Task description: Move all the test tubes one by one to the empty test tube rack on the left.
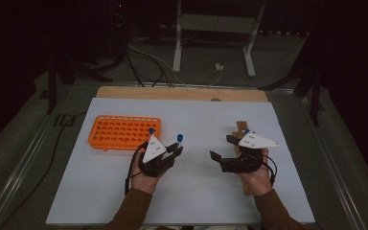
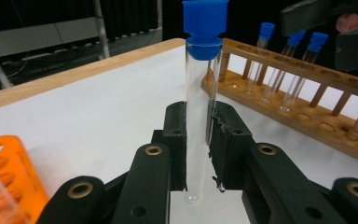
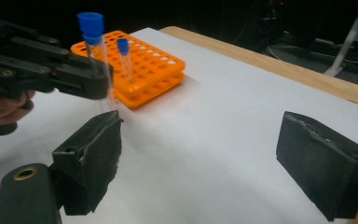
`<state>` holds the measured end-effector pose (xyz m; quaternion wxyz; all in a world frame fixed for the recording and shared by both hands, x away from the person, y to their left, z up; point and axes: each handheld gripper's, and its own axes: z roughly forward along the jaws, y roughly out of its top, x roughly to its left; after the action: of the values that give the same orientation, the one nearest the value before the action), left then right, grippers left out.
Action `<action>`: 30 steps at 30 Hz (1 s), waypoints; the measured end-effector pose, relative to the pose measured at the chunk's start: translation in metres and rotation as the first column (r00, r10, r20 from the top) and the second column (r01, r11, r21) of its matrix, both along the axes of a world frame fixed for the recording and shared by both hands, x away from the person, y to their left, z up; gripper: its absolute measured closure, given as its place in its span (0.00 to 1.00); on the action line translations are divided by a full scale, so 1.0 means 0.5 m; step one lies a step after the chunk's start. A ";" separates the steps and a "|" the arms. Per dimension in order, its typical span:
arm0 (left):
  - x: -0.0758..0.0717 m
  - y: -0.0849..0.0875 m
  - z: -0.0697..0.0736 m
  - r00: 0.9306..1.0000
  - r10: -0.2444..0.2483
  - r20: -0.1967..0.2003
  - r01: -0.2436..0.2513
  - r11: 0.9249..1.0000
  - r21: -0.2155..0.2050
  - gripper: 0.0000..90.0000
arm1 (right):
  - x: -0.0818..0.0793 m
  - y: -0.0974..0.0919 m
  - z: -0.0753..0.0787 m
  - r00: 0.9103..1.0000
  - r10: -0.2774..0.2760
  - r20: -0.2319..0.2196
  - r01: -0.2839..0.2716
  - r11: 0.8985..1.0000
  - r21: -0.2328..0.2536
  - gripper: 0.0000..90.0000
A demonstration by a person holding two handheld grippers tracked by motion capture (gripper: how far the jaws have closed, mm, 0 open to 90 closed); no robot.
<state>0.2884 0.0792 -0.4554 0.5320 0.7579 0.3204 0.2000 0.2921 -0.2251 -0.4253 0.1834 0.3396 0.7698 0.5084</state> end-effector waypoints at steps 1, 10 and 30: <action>0.000 0.004 0.000 1.000 0.004 0.001 -0.004 1.000 -0.001 0.87 | -0.001 -0.004 -0.001 1.000 -0.006 0.000 0.006 1.000 0.001 0.15; 0.001 0.033 0.004 0.999 0.038 0.004 -0.038 0.999 0.005 0.87 | -0.005 -0.034 -0.010 0.999 -0.033 0.003 0.032 0.999 0.020 0.10; 0.017 0.142 0.016 0.984 0.174 0.021 -0.174 0.984 -0.026 0.87 | -0.012 -0.064 -0.015 0.998 -0.065 0.000 0.065 0.997 0.040 0.01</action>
<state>0.2970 0.1503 -0.4475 0.5252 0.7181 0.3817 0.2505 0.2861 -0.2574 -0.4328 0.1934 0.3679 0.7479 0.5176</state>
